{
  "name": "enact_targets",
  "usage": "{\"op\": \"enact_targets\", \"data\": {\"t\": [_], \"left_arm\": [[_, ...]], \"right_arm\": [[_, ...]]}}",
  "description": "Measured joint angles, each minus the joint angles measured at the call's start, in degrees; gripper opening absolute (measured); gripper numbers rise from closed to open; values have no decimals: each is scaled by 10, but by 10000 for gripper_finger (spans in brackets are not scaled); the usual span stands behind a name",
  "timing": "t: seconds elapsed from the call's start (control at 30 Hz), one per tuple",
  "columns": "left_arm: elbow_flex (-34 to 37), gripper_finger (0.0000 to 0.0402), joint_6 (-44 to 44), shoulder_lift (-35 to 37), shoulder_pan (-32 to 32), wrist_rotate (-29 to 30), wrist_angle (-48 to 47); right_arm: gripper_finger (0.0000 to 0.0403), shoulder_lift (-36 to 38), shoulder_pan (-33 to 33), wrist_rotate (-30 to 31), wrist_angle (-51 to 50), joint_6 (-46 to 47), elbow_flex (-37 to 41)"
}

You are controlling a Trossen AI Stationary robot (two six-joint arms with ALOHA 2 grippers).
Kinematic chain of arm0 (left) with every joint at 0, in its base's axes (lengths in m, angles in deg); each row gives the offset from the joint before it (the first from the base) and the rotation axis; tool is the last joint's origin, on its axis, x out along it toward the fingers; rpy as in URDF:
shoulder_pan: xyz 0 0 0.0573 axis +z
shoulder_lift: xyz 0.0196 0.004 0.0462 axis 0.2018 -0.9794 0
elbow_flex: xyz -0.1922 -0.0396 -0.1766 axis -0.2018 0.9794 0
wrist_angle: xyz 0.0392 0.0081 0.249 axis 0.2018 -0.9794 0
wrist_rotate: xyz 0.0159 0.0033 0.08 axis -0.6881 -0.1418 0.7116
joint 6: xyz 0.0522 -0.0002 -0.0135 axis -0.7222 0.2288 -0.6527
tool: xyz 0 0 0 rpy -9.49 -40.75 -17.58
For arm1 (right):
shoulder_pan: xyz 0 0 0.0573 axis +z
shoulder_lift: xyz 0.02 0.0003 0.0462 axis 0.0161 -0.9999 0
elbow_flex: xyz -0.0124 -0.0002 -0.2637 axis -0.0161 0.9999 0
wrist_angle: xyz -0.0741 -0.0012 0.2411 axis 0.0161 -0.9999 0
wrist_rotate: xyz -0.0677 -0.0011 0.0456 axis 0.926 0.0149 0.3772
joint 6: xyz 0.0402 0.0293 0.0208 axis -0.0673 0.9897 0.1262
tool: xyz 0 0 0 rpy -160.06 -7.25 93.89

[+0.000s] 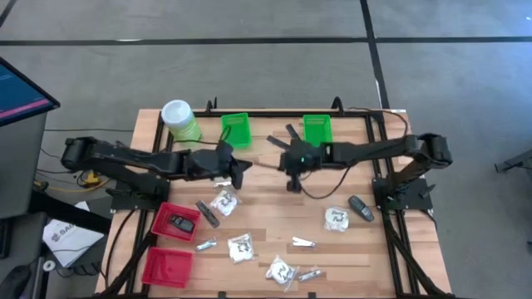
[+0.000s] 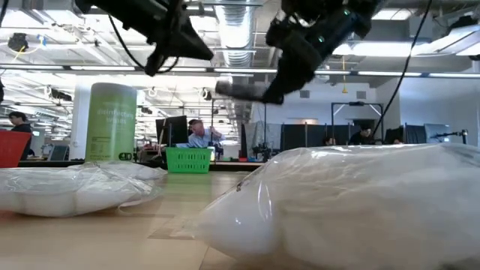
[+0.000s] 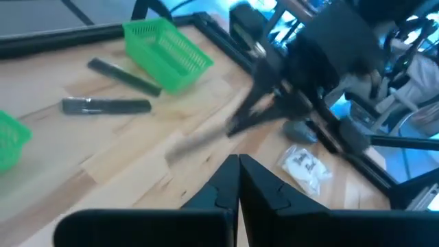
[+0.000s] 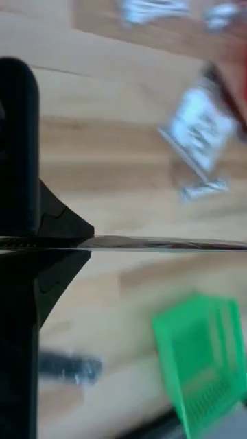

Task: Pick & Place Travel size toiletries
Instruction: Put the black comb into the bottom red basket

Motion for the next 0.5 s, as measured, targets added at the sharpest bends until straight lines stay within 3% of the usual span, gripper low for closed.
{"op": "enact_targets", "data": {"t": [0.27,0.5], "left_arm": [[0,0,-2,9,0,7,0],[0,0,0,1,0,7,1]], "right_arm": [[2,6,-44,-47,-78,49,-120],[2,-2,-49,-101,-67,97,-185]]}}
